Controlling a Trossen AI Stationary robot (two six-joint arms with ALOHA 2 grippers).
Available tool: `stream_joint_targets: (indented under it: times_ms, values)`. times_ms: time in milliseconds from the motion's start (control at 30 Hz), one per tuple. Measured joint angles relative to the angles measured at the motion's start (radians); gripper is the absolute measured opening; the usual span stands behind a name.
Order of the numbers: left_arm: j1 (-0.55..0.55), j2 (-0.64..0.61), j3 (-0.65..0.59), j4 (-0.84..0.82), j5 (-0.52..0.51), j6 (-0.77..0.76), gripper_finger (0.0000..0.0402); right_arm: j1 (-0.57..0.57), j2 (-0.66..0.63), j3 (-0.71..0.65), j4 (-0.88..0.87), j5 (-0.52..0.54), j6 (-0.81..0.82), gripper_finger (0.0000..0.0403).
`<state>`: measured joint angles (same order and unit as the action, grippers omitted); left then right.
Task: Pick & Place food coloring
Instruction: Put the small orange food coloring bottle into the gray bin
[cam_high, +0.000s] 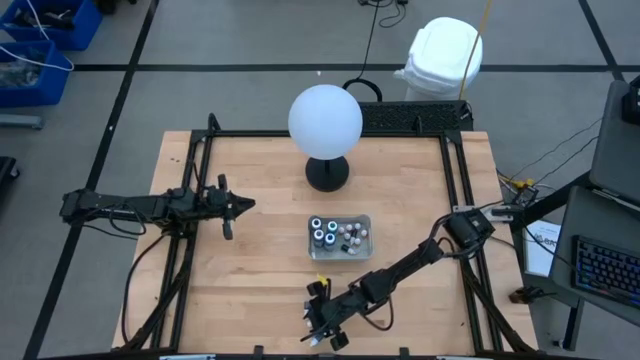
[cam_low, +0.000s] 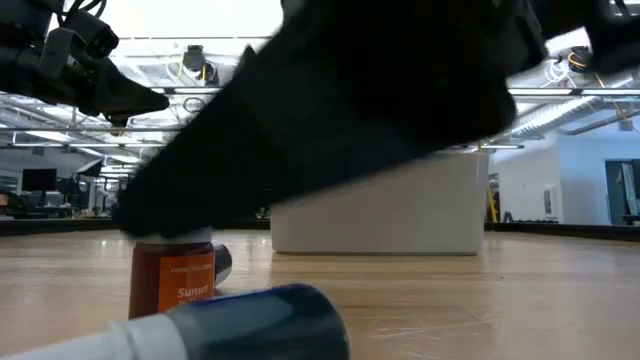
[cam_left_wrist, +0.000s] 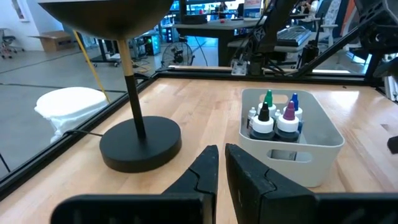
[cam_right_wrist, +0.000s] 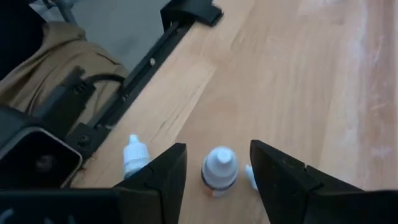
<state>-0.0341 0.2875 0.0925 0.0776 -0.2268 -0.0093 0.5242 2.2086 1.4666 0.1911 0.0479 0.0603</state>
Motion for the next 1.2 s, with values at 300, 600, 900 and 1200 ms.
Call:
stream_joint_targets:
  times_ms: [300, 600, 900, 1200]
  values:
    - [0.000, 0.000, 0.000, 0.000, 0.000, 0.001, 0.0035, 0.000, -0.002, 0.000, 0.029, -0.001, 0.004, 0.0166]
    - [0.000, 0.000, 0.000, 0.000, 0.000, 0.007, 0.0035, -0.001, -0.003, 0.001, 0.015, -0.028, 0.024, 0.0135]
    - [0.000, 0.000, 0.000, 0.000, 0.000, 0.006, 0.0035, -0.001, -0.003, 0.001, -0.011, -0.031, 0.025, 0.0057]
    - [0.000, 0.000, 0.000, 0.000, 0.000, 0.000, 0.0035, -0.003, -0.032, 0.001, -0.036, -0.026, 0.022, 0.0043]
